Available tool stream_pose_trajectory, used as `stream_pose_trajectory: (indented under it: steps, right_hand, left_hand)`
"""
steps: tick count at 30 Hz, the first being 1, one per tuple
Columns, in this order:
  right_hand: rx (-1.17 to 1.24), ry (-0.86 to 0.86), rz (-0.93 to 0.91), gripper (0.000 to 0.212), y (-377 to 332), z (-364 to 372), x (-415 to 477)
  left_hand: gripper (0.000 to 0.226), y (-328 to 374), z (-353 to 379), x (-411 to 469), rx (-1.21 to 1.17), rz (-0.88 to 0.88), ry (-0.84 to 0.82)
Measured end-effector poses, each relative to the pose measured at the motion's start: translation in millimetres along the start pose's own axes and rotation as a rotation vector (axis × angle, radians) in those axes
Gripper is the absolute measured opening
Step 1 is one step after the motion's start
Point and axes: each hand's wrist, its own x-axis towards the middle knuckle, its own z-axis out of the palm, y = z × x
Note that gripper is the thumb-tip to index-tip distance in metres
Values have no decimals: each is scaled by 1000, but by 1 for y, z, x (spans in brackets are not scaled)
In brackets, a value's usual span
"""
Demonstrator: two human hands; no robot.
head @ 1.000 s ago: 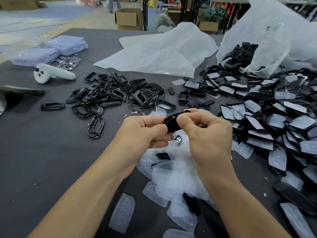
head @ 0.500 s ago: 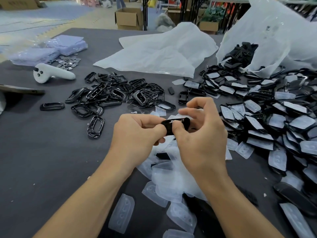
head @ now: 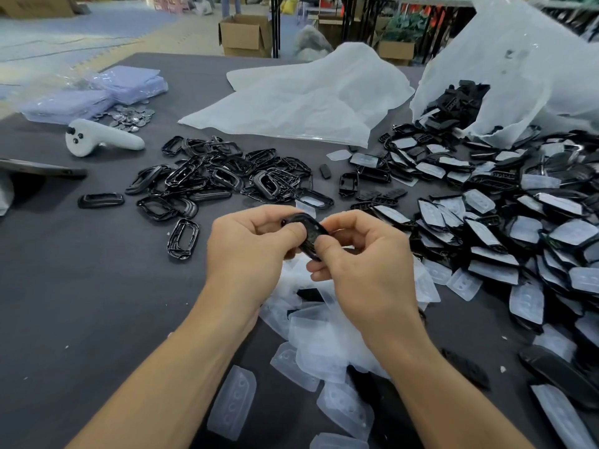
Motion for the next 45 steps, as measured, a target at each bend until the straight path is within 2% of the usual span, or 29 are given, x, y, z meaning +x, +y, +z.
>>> stream_pose_trajectory:
  steps: [3,7,9,11,14,16,18,21,23,26,30,33,35,40,45]
  right_hand:
    - [25,-15,55,20,-3,1,-1]
    - [213,-23,125,12,-5,0,0]
    - [217,-41,142,11,-4,2,0]
    - [42,-2,64,15,0,1,0]
    - [-412,110,-164,14,3,-5,0]
    - [-632,13,-179,18,4,-10,1]
    - [-781,-156,-97,26,4,-11,2]
    - [-831,-236,-66,19,4,-10,3]
    - [-807,-166,-61,12,3,-10,4]
    - [-676,-98,-42,15,6,-12,7]
    - [-531,-44,-141,11,5,-13,6]
    - [-306,-58,-112,34,4,-13,9]
    - [-118,-96,-43,41,2,-13,10]
    - [67,-123,38,41,-3,-14,11]
    - [125,-89,60,32,-5,-16,11]
  left_hand:
    - [28,1,2,-5,45,89,81]
    - [20,2,9,-12,-61,23,-88]
    - [25,-1,12,-11,-47,-10,-83]
    - [27,-3,11,-6,-43,-27,-4]
    - [24,-5,3,7,-115,-86,98]
    - [22,-5,-6,16,-152,-119,127]
    - [22,-5,-14,22,-144,-130,146]
    - [23,-6,-19,27,-148,-140,142]
    - [25,-6,-19,26,-136,-139,126]
    - [28,-6,-16,23,-104,-136,94]
    - [38,-4,-13,20,-92,-143,48]
    - [41,-3,-11,17,-86,-155,17]
    - [38,-2,-9,15,-81,-155,-11]
    - [26,-1,-4,9,-56,-129,-68]
    - [30,0,-3,6,-69,-121,-107]
